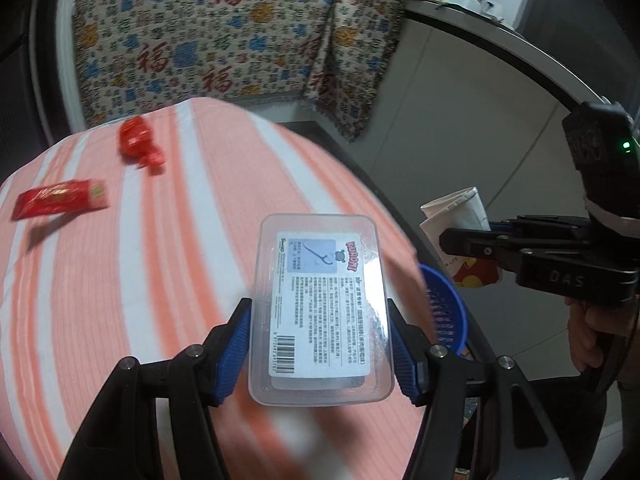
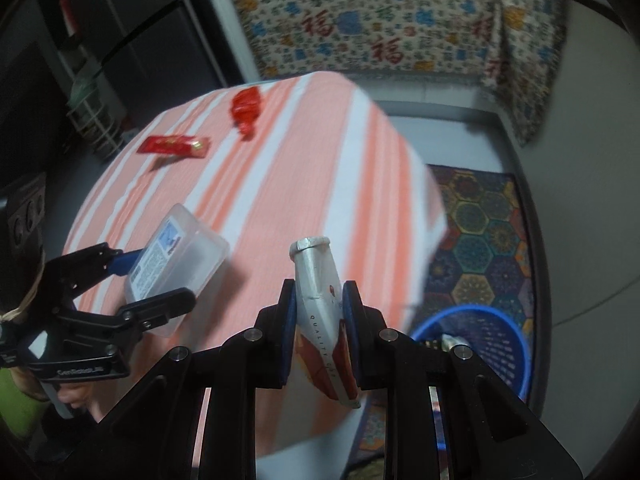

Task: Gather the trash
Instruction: 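Carry box and paper cup to the blue basket and open both tools, then move both tools back over the table toward the red items, then grasp the red snack bar with the left tool while the right tool grasps the red plastic bag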

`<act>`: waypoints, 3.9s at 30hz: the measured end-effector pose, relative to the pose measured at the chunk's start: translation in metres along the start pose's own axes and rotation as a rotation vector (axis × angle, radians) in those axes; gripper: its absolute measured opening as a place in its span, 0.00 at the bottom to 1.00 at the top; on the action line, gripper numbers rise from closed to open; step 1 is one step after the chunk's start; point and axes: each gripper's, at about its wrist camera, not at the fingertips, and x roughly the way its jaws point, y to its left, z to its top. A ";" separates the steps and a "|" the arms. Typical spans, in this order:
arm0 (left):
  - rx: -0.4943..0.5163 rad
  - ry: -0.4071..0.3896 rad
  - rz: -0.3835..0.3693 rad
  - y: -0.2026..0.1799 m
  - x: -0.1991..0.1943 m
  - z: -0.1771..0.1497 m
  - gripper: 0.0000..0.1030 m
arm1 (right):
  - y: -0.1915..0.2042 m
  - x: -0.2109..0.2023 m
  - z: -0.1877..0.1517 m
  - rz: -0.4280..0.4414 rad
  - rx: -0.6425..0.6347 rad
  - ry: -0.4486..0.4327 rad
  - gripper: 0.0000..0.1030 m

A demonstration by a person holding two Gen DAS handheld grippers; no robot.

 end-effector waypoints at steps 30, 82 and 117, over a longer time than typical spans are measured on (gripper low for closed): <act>0.148 0.195 -0.184 -0.173 0.199 0.009 0.65 | -0.227 0.013 -0.105 -0.133 0.498 0.053 0.48; -0.079 0.010 0.237 0.171 -0.044 -0.057 0.73 | 0.149 0.119 -0.017 -0.077 -0.210 -0.045 0.99; 0.108 0.192 0.171 0.234 0.027 0.057 0.18 | 0.148 0.120 -0.016 -0.074 -0.205 -0.040 1.00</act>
